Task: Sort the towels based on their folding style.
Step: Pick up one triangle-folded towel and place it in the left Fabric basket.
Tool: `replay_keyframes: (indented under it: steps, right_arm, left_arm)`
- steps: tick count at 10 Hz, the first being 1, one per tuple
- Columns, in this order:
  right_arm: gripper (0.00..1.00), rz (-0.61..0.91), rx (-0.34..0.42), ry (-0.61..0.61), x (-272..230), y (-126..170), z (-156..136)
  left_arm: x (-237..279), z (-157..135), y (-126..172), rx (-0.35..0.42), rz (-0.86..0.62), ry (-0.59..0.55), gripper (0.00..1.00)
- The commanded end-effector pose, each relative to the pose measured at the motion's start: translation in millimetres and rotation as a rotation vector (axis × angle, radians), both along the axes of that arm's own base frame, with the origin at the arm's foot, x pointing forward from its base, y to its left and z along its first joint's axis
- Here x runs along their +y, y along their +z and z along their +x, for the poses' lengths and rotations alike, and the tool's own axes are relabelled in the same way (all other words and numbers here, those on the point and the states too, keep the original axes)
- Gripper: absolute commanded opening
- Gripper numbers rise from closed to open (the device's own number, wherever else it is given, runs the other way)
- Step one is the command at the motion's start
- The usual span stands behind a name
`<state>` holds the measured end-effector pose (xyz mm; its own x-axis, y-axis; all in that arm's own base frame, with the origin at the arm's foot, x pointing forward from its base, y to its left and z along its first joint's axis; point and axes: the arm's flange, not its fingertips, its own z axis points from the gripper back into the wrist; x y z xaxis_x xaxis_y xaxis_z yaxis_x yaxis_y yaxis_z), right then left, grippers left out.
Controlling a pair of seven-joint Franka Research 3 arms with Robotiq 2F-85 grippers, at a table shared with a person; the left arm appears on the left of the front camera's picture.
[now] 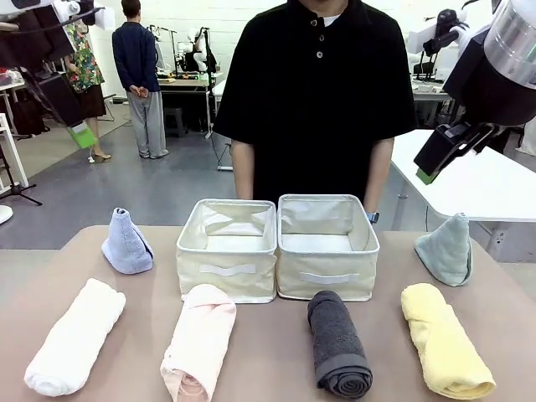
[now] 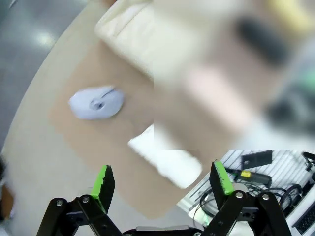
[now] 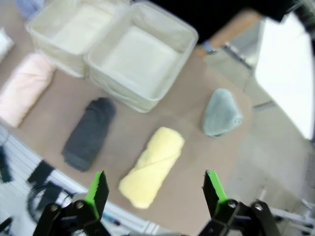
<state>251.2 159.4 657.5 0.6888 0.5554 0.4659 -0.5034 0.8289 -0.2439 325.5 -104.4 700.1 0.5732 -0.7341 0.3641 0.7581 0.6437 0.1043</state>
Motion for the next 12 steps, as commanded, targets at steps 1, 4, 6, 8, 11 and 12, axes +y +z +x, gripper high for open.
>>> replay_keyframes:
  steps: [1,4,6,8,11,12]
  right_arm:
    - [1.00,0.279,0.331,0.236,-75.5,18.7,61.0]
    - [1.00,0.699,0.397,0.515,-191.5,-4.7,120.1]
    - [1.00,0.830,0.298,0.630,-250.0,-21.2,125.6]
    - [1.00,0.877,0.242,0.670,-289.5,-31.4,120.5]
    - [1.00,0.790,0.183,0.576,-321.5,-37.1,97.7]
    - [1.00,0.760,0.144,0.576,-329.4,-35.9,85.1]
  left_arm:
    - [58.9,26.4,-15.4,0.109,-0.374,-0.278,1.00]
    - [144.3,60.8,-64.8,0.006,-0.578,-0.393,1.00]
    - [211.4,54.9,-82.3,-0.165,-0.645,-0.336,1.00]
    - [266.7,38.1,-83.7,-0.188,-0.659,-0.267,1.00]
    - [302.7,9.9,-63.8,-0.221,-0.620,-0.244,1.00]
    - [307.3,3.3,-57.3,-0.227,-0.614,-0.255,1.00]
